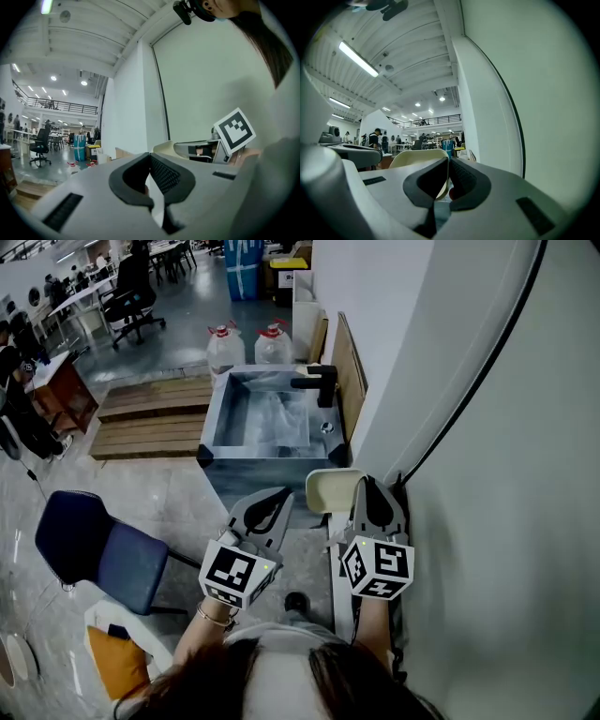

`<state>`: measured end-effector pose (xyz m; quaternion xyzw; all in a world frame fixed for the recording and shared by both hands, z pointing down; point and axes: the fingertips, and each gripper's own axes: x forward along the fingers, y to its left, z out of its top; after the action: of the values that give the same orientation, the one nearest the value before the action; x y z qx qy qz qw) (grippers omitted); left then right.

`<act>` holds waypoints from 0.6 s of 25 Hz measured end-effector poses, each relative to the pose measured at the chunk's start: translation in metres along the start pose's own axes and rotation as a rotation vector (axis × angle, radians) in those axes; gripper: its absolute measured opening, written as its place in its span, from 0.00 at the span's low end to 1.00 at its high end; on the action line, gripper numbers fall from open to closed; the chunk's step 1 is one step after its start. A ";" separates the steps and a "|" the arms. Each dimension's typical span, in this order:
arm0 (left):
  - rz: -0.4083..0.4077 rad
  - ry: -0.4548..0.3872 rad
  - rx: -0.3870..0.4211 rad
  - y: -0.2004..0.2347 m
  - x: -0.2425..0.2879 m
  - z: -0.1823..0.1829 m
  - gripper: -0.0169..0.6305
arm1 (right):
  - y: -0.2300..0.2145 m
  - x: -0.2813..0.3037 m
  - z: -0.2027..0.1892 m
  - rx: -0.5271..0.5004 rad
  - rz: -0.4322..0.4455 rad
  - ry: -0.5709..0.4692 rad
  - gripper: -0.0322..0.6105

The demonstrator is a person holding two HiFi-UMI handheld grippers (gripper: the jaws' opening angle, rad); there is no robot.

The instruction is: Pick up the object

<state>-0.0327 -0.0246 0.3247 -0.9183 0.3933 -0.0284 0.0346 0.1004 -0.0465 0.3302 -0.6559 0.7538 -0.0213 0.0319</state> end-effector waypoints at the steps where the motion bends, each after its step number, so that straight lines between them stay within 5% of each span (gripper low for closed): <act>1: 0.001 -0.005 0.001 0.000 -0.002 0.000 0.04 | 0.001 -0.002 0.000 -0.001 -0.001 -0.001 0.10; 15: 0.002 -0.012 -0.004 -0.018 -0.034 -0.001 0.04 | 0.015 -0.040 0.005 -0.009 -0.010 -0.028 0.10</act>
<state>-0.0434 0.0121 0.3265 -0.9182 0.3940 -0.0222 0.0350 0.0911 -0.0047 0.3247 -0.6602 0.7500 -0.0090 0.0394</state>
